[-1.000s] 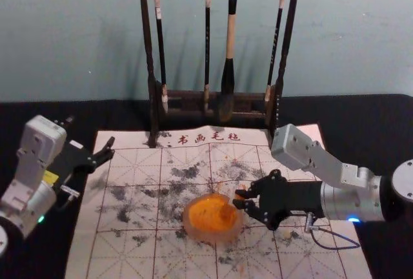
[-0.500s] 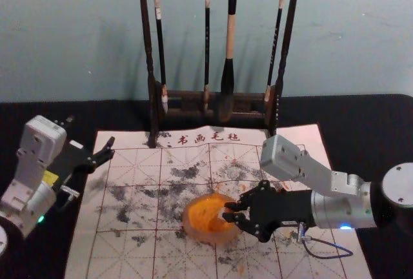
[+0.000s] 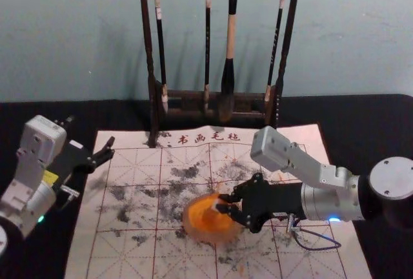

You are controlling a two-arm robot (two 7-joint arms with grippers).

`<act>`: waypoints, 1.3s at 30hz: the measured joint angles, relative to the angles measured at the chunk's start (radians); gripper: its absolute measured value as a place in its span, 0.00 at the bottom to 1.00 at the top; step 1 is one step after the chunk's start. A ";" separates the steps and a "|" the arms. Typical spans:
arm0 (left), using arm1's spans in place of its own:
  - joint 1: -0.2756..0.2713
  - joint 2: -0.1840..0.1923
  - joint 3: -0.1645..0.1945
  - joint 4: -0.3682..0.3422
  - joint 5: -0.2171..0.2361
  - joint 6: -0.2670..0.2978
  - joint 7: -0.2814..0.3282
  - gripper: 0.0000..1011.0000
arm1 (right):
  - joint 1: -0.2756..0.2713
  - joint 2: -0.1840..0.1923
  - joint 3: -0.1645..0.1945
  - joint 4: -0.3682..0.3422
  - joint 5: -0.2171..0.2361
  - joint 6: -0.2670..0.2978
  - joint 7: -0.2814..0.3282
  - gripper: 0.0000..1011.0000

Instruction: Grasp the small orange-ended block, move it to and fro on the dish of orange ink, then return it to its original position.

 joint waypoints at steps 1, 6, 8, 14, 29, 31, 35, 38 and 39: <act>0.000 0.000 0.000 0.000 0.000 0.000 0.000 0.99 | 0.003 -0.004 0.002 0.006 0.000 0.002 -0.004 0.09; 0.000 0.000 0.000 0.000 0.000 0.000 0.000 0.99 | 0.012 -0.010 0.010 0.024 0.000 0.007 -0.013 0.09; 0.000 0.000 0.000 0.000 0.000 0.000 0.000 0.99 | 0.014 -0.010 0.015 0.029 0.000 0.009 -0.016 0.09; 0.000 0.000 0.000 0.000 0.000 0.000 0.000 0.99 | 0.009 0.001 0.026 0.025 0.004 0.014 -0.020 0.09; 0.000 0.000 0.000 0.000 0.000 0.000 0.000 0.99 | -0.053 0.071 0.037 -0.076 0.029 0.016 -0.003 0.09; 0.000 0.000 0.000 0.000 0.000 0.000 0.000 0.99 | -0.057 0.075 0.034 -0.087 0.031 0.015 0.002 0.09; 0.000 0.000 0.000 0.000 0.000 0.000 0.000 0.99 | -0.057 0.072 0.025 -0.091 0.032 0.014 0.007 0.09; 0.000 0.000 0.000 0.000 0.000 0.000 0.000 0.99 | -0.050 0.060 0.017 -0.085 0.031 0.014 0.006 0.09; 0.000 0.000 0.000 0.000 0.000 0.000 0.000 0.99 | -0.046 0.052 0.014 -0.080 0.030 0.014 0.005 0.09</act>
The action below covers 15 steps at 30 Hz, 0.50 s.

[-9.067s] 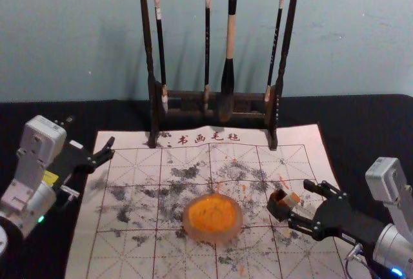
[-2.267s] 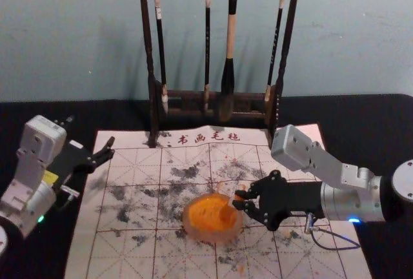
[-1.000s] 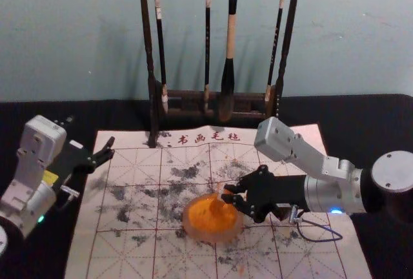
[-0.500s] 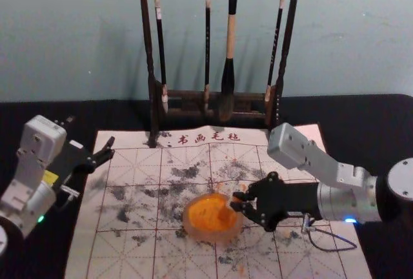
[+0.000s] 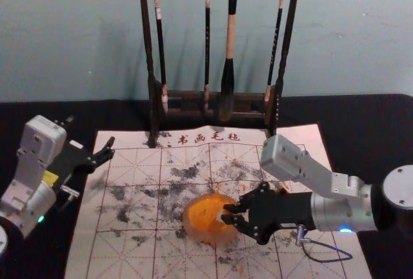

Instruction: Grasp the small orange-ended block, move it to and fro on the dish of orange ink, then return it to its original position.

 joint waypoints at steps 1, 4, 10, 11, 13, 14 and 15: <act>0.000 0.000 0.000 0.000 0.000 0.000 0.000 0.99 | 0.002 -0.004 -0.001 0.003 -0.001 0.000 -0.001 0.09; 0.000 0.000 0.000 0.000 0.000 0.000 0.000 0.99 | 0.010 -0.015 -0.005 0.010 -0.002 0.001 -0.003 0.09; 0.000 0.000 0.000 0.000 0.000 0.000 0.000 0.99 | 0.033 -0.041 -0.013 0.037 -0.011 0.004 -0.011 0.09; 0.000 0.000 0.000 0.000 0.000 0.000 0.000 0.99 | 0.038 -0.047 -0.014 0.045 -0.013 0.006 -0.012 0.09; 0.000 0.000 0.000 0.000 0.000 0.000 0.000 0.99 | 0.043 -0.052 -0.015 0.054 -0.014 0.007 -0.014 0.09; 0.000 0.000 0.000 0.000 0.000 0.000 0.000 0.99 | 0.048 -0.057 -0.015 0.063 -0.015 0.009 -0.016 0.09; 0.000 0.000 0.000 0.000 0.000 0.000 0.000 0.99 | 0.050 -0.060 -0.016 0.068 -0.016 0.010 -0.016 0.09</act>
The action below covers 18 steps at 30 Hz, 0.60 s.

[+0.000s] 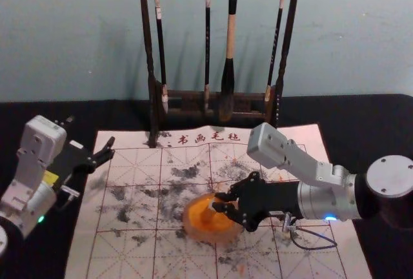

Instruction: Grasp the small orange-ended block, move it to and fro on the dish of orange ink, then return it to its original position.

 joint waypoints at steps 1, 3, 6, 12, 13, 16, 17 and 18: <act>0.000 0.000 0.000 0.000 0.000 0.000 0.000 0.99 | 0.002 -0.002 0.000 0.004 0.000 0.000 -0.001 0.09; 0.000 0.000 0.000 0.000 0.000 0.000 0.000 0.99 | 0.007 -0.008 0.000 0.016 -0.001 0.002 -0.002 0.09; 0.000 0.000 0.000 0.000 0.000 0.000 0.000 0.99 | 0.013 -0.015 0.000 0.028 -0.001 0.002 -0.004 0.09; 0.000 0.000 0.000 0.000 0.000 0.000 0.000 0.99 | 0.020 -0.021 0.005 0.042 -0.001 0.003 -0.010 0.09; 0.000 0.000 0.000 0.000 0.000 0.000 0.000 0.99 | 0.020 -0.021 0.006 0.042 -0.001 0.004 -0.012 0.09; 0.000 0.000 0.000 0.000 0.000 0.000 0.000 0.99 | 0.020 -0.018 0.009 0.042 -0.001 0.006 -0.016 0.09; 0.000 0.000 0.000 0.000 0.000 0.000 0.000 0.99 | 0.020 -0.015 0.012 0.041 -0.001 0.008 -0.017 0.09; 0.000 0.000 0.000 0.000 0.000 0.000 0.000 0.99 | 0.019 -0.014 0.013 0.039 -0.001 0.009 -0.018 0.09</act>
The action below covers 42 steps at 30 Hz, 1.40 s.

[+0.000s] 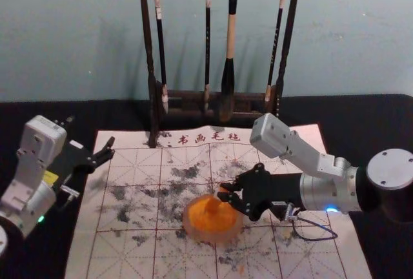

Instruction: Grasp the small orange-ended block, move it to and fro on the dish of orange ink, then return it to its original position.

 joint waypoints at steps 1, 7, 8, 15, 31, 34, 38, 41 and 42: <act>0.000 0.000 0.000 0.000 0.000 0.000 0.000 0.99 | -0.002 0.002 0.001 -0.002 0.000 0.001 -0.001 0.09; 0.000 0.000 0.000 0.000 0.000 0.000 0.000 0.99 | -0.023 0.025 0.015 -0.026 0.006 0.009 -0.005 0.09; 0.000 0.000 0.000 0.000 0.000 0.000 0.000 0.99 | -0.031 0.033 0.019 -0.035 0.009 0.010 -0.005 0.09; 0.000 0.000 0.000 0.000 0.000 0.000 0.000 0.99 | -0.061 0.068 0.032 -0.079 0.023 0.014 -0.002 0.09; 0.000 0.000 0.000 0.000 0.000 0.000 0.000 0.99 | -0.070 0.077 0.013 -0.114 0.030 0.012 0.019 0.09; 0.000 0.000 0.000 0.000 0.000 0.000 0.000 0.99 | -0.059 0.061 0.005 -0.100 0.025 0.011 0.018 0.09; 0.000 0.000 0.000 0.000 0.000 0.000 0.000 0.99 | -0.044 0.042 -0.004 -0.080 0.015 0.010 0.013 0.09; 0.000 0.000 0.000 0.000 0.000 0.000 0.000 0.99 | -0.033 0.029 -0.008 -0.062 0.007 0.010 0.007 0.09; 0.000 0.000 0.000 0.000 0.000 0.000 0.000 0.99 | -0.031 0.026 -0.008 -0.058 0.005 0.009 0.005 0.09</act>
